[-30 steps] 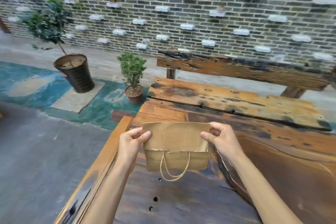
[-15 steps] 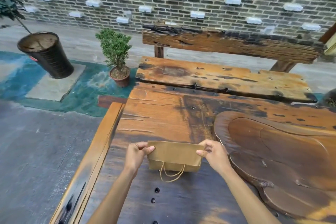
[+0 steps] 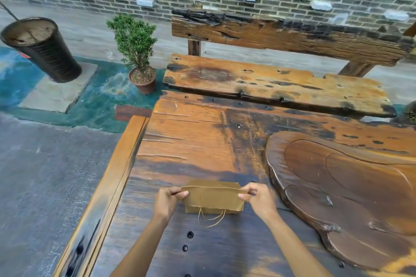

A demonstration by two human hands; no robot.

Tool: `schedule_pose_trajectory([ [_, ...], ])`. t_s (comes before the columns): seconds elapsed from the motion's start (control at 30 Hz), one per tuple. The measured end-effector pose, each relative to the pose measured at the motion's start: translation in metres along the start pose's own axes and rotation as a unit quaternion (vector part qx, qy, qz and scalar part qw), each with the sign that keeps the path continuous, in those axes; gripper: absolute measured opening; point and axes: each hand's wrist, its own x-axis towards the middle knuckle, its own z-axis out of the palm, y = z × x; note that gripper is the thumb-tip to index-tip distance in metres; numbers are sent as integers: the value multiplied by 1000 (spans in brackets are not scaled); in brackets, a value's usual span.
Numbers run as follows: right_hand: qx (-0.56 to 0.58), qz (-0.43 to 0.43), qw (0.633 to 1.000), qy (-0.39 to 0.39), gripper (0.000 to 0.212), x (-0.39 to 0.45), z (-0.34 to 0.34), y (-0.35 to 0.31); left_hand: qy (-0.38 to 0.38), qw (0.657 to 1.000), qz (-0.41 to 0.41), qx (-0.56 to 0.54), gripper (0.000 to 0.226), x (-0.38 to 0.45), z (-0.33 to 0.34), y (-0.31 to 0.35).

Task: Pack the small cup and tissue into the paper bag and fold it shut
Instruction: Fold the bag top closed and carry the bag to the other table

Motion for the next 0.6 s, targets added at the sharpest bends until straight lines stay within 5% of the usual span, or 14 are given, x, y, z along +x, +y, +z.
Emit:
schedule_pose_trajectory([
  [0.1,2,12,1000,-7,29,7,6,10,7,1000,-14,6,52,6,5,-7],
  [0.33,18,46,999,-13,29,18,16,35,28,999,-36,-10,3,16,6,-15],
  [0.6,-1,42,999,-28,23,27,18,44,23,998,-55,-2,8,25,8,-24],
])
